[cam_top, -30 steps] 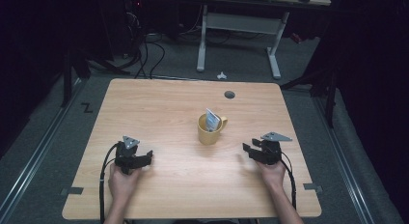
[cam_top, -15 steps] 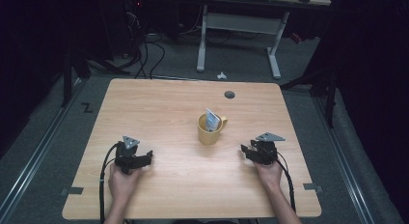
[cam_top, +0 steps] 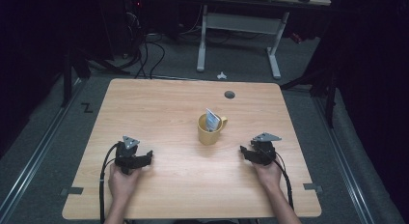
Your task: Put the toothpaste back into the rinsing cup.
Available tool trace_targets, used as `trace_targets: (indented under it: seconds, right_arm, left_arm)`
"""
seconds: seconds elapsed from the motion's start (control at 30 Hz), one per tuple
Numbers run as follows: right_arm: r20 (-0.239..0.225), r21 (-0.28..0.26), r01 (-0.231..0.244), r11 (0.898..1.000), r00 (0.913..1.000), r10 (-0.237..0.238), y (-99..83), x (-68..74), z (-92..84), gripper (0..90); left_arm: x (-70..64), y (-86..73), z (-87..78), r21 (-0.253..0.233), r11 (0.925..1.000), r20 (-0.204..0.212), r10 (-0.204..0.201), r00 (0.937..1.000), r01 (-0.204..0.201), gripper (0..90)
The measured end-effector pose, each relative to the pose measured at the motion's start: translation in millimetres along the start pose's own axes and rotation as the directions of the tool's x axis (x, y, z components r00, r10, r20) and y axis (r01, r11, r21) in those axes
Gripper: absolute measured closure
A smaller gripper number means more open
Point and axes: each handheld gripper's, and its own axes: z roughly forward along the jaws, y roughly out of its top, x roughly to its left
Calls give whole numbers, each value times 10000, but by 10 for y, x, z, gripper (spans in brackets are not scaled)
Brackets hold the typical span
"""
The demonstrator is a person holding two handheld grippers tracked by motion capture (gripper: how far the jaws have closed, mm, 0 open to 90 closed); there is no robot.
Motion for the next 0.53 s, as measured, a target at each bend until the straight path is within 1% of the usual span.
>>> trace_targets:
  seconds: [0.17, 0.53]
  right_arm:
    - [57, 20, -53, 10000, 10000, 52, 0, 1, 1, 422]
    - [24, 21, -69, 10000, 10000, 69, 1, -4, 3, 420]
  left_arm:
    - [0, -1, -1, -1, 10000, 0, 0, 10000, 0, 215]
    - [1, 0, -1, -2, 10000, 3, -4, 10000, 4, 215]
